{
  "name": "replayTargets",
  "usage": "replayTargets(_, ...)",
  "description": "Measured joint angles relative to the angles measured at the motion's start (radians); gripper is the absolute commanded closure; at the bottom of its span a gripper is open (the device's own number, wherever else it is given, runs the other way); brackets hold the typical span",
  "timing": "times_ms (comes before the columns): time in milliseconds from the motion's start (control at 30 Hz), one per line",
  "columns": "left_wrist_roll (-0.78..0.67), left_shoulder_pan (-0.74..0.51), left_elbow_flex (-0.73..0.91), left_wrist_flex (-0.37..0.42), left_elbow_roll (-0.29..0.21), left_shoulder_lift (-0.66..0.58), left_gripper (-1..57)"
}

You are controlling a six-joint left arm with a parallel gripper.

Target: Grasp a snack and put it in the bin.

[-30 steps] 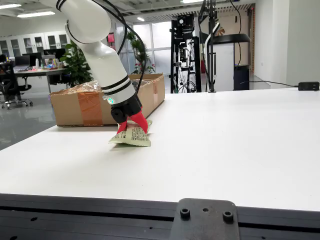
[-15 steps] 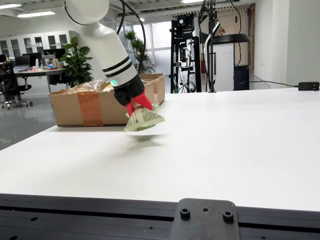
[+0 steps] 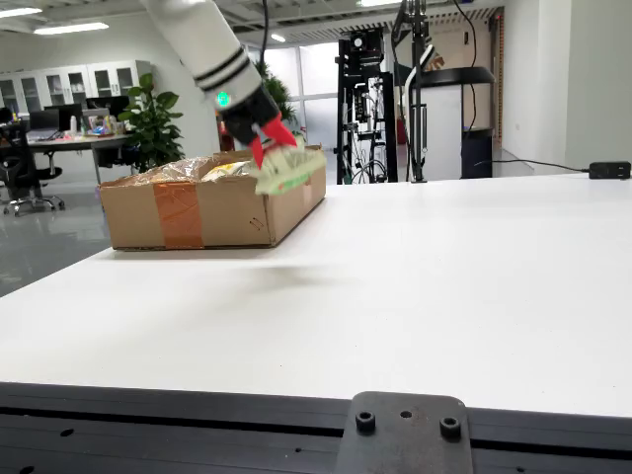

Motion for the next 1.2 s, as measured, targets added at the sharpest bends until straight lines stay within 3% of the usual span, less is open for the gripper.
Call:
replayTargets(267,-0.170,0.067,-0.001,-0.012,0.078,-0.165,56.7)
replayTargets(467,-0.292,0.124,-0.038,-0.020,0.123,-0.224,56.7)
replayTargets(767,-0.498,0.193,-0.179,-0.003,0.193,-0.171,55.4)
replayTargets(1000,-0.721,0.254,-0.325,0.075,0.271,-0.094,53.4)
replayTargets(1200,-0.860,0.290,-0.411,0.154,0.313,-0.050,43.8)
